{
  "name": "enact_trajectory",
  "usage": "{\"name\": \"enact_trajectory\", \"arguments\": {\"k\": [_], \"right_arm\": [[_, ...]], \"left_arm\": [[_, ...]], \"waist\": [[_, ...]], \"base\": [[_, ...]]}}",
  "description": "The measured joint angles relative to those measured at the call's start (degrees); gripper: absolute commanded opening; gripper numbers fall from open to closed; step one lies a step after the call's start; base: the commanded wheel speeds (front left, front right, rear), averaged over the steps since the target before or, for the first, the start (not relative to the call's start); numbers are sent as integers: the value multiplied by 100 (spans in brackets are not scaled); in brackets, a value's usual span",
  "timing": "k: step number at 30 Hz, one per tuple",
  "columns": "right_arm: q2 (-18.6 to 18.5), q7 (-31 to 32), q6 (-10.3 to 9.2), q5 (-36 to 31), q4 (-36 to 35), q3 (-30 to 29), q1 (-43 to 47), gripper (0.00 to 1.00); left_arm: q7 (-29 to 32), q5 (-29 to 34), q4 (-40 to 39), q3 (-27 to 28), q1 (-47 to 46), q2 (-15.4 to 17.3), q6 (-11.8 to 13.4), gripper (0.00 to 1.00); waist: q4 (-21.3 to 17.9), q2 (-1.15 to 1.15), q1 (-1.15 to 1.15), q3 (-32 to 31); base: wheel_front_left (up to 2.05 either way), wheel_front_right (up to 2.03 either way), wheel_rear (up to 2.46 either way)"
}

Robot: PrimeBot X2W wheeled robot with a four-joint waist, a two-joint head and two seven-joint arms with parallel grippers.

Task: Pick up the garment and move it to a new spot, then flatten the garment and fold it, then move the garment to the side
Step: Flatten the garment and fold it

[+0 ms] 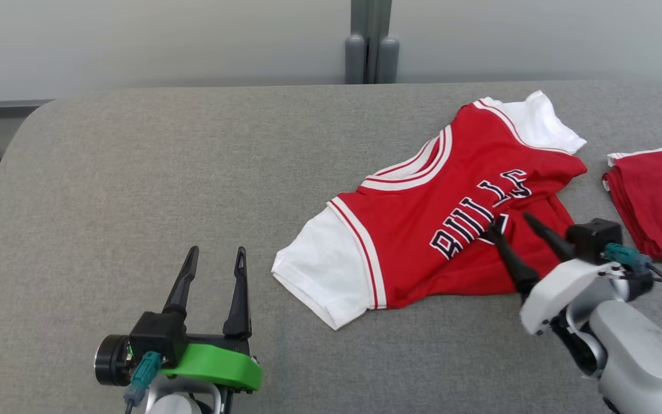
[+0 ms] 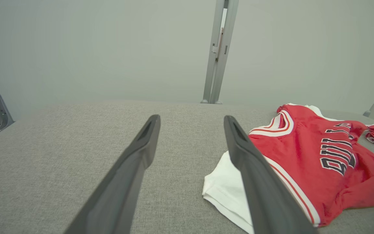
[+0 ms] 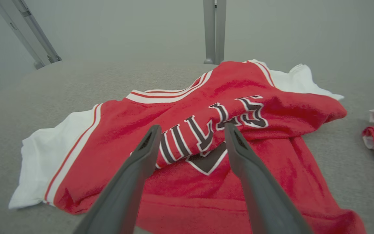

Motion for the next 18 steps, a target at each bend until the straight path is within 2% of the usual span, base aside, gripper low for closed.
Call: {"name": "enact_trajectory", "arguments": {"k": [3,7,10,14,18], "right_arm": [[79,-47,0,-568,9,-1053,322,100],[662,-57,0,-1214,-602,-2437,1052,100],[1047,-57,0,-1640,-1063,-3127,1465,100],[1423,-57,0,-2002,-1443,-3321,1666,100],[1469,-57,0,-2126,-1689,-3410,1689,100]], "left_arm": [[-1,-10,-20,36,1,0,0,100],[0,-22,26,43,19,-1,-13,100],[-1,-64,145,62,44,-1,-20,100],[0,-27,383,66,29,-1,1,100],[0,171,742,88,-169,-1,97,100]], "waist": [[-178,0,0,-24],[-384,0,0,-41],[-498,0,0,-41],[-612,0,0,-7],[-715,0,0,50]], "base": [[0,0,0],[0,0,0],[0,0,0],[0,0,0],[0,0,0]]}}
